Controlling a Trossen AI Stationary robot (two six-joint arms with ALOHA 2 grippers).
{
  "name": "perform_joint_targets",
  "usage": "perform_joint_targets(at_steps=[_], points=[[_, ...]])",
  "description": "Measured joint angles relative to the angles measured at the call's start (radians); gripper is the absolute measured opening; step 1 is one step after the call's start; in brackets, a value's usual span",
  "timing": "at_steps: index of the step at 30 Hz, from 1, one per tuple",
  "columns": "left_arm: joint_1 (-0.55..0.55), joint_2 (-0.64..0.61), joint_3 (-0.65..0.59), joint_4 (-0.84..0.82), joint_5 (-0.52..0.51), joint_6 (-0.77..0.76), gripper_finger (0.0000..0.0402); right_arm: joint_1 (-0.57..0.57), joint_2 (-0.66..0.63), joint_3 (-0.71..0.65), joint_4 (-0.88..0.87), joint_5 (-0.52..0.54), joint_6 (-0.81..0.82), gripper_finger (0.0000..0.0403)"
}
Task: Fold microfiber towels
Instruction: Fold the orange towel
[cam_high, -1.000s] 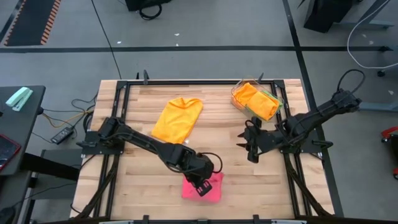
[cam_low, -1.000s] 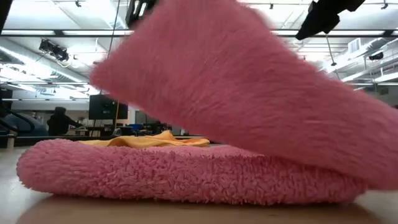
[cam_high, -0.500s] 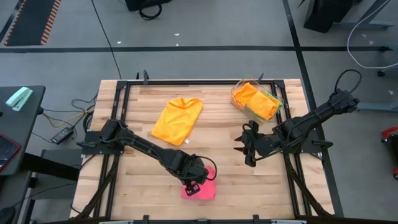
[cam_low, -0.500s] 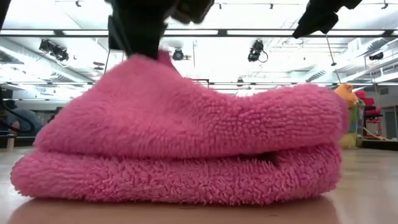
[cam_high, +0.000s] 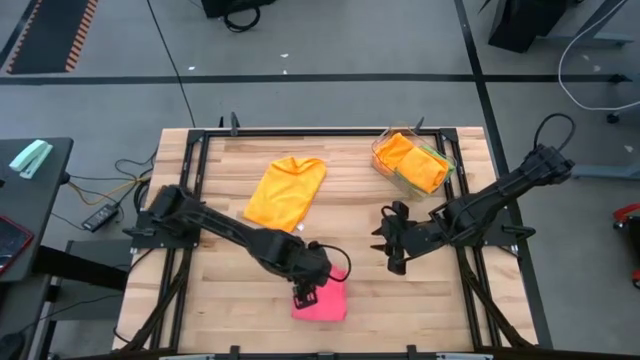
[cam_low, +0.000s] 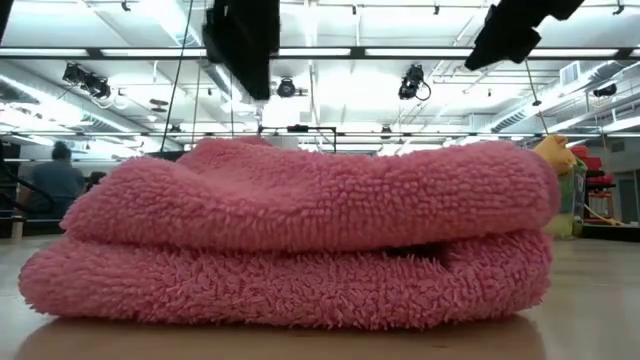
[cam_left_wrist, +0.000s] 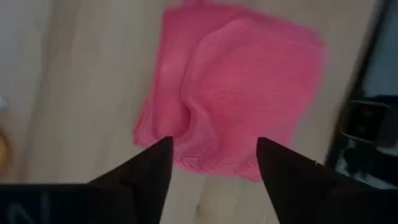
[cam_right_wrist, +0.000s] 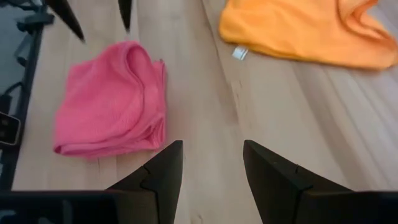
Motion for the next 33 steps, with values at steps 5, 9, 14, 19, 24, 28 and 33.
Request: perform_joint_targets(at_steps=[5, 9, 14, 19, 24, 28, 33], points=[[-0.003, -0.053, 0.0, -0.102, -0.085, 0.134, 0.0248, 0.0, 0.044, 0.0, 0.019, -0.001, 0.024, 0.0177], [0.013, -0.06, -0.001, -0.224, -0.169, 0.311, 0.0224, 0.001, 0.036, 0.0, 0.035, -0.001, 0.022, 0.0177], [0.065, -0.07, -0.111, -0.218, -0.19, 0.496, 0.0181, 0.001, 0.003, 0.0, 0.042, 0.011, 0.025, 0.0177], [0.131, -0.071, -0.248, -0.143, -0.196, 0.572, 0.0167, 0.001, -0.01, 0.0, 0.065, 0.022, 0.031, 0.0177], [0.183, -0.069, -0.351, -0.025, -0.193, 0.66, 0.0191, 0.001, -0.009, 0.0, 0.083, 0.026, 0.046, 0.0177], [0.209, -0.069, -0.412, -0.002, -0.237, 0.74, 0.0218, 0.001, -0.009, 0.0, 0.092, 0.026, 0.048, 0.0177], [0.232, -0.068, -0.481, 0.02, -0.272, 0.776, 0.0242, 0.001, -0.009, 0.0, 0.107, 0.026, 0.05, 0.0177]])
